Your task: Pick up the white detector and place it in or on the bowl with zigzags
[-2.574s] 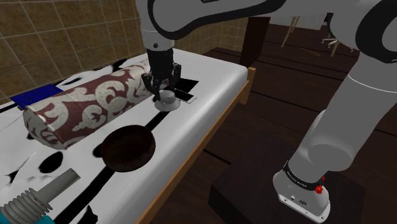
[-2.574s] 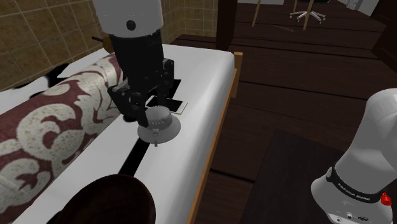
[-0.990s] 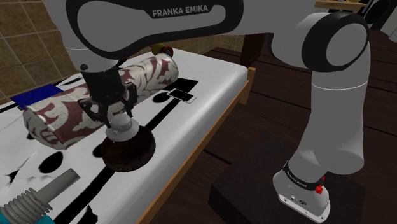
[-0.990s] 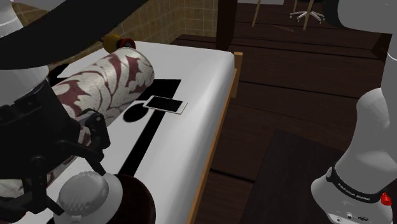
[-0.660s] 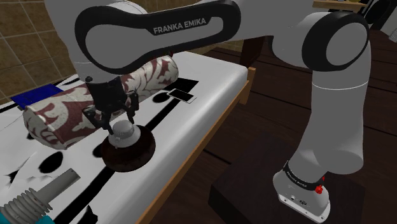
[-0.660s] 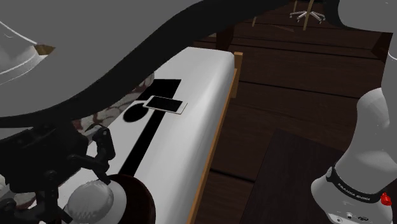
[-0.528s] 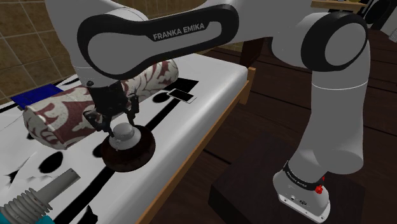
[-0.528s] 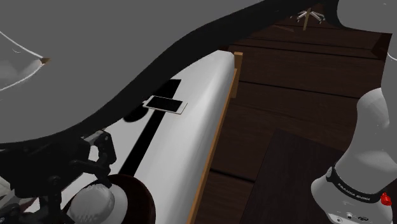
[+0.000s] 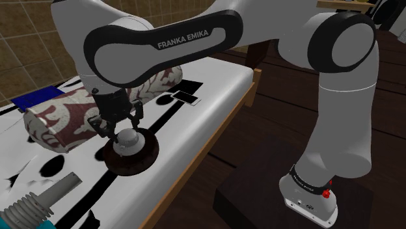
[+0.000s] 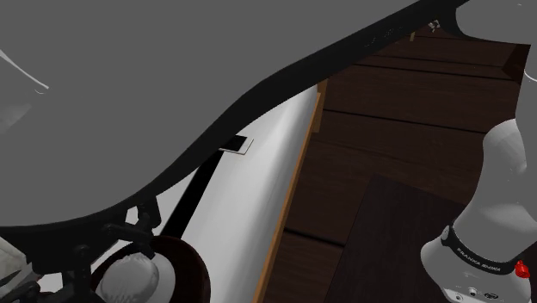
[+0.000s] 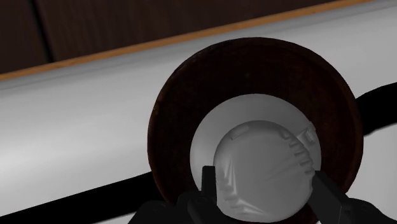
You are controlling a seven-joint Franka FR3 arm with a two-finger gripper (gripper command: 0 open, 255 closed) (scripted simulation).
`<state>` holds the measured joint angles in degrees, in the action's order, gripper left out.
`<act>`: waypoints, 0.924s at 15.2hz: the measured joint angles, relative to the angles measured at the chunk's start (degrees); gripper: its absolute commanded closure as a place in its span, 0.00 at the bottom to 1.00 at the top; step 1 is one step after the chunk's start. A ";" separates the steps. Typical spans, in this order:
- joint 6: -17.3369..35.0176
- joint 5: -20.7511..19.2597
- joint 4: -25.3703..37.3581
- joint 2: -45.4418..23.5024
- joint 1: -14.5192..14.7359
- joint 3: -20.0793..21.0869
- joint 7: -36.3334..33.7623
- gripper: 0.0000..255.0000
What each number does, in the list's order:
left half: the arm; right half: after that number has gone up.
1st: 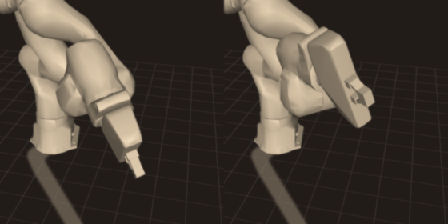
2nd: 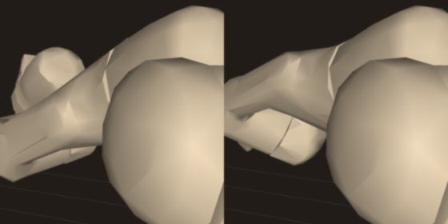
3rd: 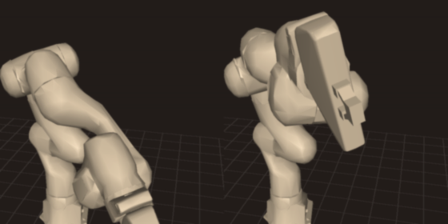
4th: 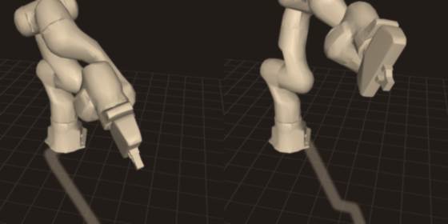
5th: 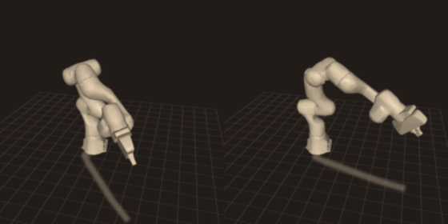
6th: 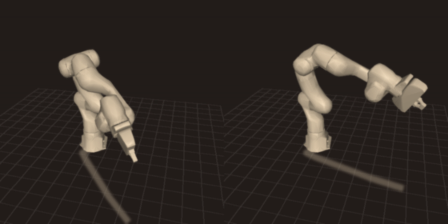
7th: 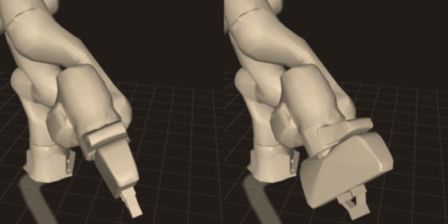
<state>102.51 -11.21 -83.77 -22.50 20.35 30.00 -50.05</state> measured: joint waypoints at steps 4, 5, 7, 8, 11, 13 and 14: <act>0.01 0.00 0.00 0.00 0.00 0.00 0.00 0.00; 0.01 0.00 0.01 0.00 0.00 0.00 0.00 0.00; 0.01 0.00 0.01 0.00 0.00 0.00 0.00 0.00; 0.01 0.00 0.01 0.00 0.00 0.00 0.00 0.00; -3.74 0.06 3.89 -0.04 0.61 0.19 -0.04 0.00; -6.57 -0.09 7.22 -0.53 0.95 0.16 0.28 0.00; -7.08 -0.04 7.64 -0.44 0.98 0.18 0.31 0.00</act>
<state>95.43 -11.26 -76.13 -22.93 21.32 30.18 -49.74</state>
